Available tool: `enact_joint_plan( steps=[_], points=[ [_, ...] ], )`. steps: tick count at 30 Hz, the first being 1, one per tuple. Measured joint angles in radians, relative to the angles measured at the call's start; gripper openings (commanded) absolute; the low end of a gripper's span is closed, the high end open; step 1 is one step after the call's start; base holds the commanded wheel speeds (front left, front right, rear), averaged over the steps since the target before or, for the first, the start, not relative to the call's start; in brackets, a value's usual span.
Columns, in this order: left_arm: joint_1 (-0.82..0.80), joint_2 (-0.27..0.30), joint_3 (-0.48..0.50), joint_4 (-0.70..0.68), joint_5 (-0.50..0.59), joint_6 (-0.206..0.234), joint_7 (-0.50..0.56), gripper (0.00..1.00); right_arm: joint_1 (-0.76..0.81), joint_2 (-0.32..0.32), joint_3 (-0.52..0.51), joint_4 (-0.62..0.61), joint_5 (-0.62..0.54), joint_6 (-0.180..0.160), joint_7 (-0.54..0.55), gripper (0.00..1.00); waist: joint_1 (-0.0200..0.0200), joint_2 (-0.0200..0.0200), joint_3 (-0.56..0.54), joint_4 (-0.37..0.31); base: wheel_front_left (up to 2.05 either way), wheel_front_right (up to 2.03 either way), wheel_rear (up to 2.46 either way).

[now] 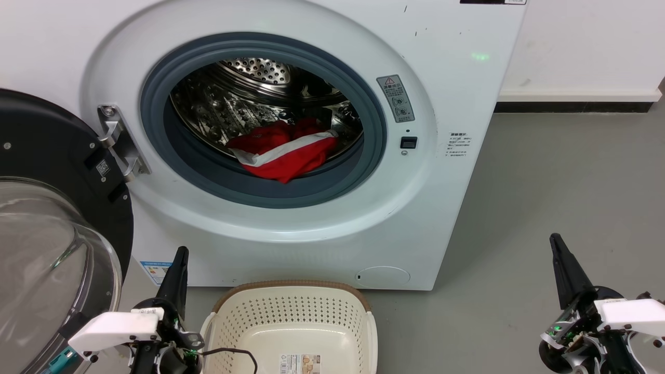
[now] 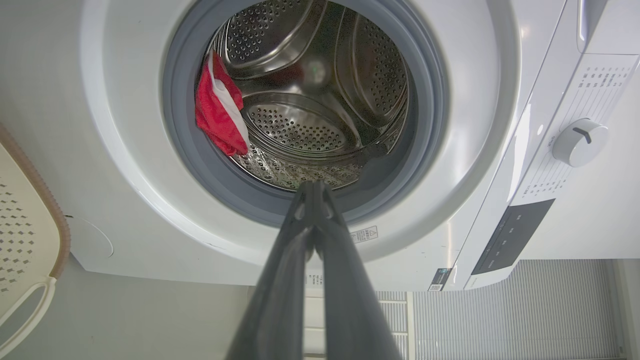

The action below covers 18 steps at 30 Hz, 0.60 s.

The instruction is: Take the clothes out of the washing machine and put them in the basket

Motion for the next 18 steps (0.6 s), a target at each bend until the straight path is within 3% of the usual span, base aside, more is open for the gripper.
enact_joint_plan(
  steps=[8, 9, 18],
  points=[
    [0.000, 0.000, 0.000, 0.000, 0.000, 0.000, 0.000, 0.00, 0.000, 0.000, 0.000, 0.000, 0.000, 0.000, 0.000, 0.00, 0.0001, 0.0000, 0.000, 0.000, 0.00, 0.00, 0.00],
    [0.000, 0.000, 0.000, 0.000, 0.000, 0.000, 0.000, 1.00, 0.000, 0.000, 0.000, 0.000, 0.000, 0.000, 0.000, 1.00, 0.0000, 0.0000, 0.000, 0.000, 0.00, 0.00, 0.00],
    [0.024, -0.004, -0.031, 0.026, 0.009, 0.001, -0.026, 1.00, 0.032, 0.002, 0.009, 0.009, -0.014, 0.000, -0.027, 1.00, 0.0000, 0.0000, 0.001, -0.003, 0.00, 0.00, 0.00]
  ],
)
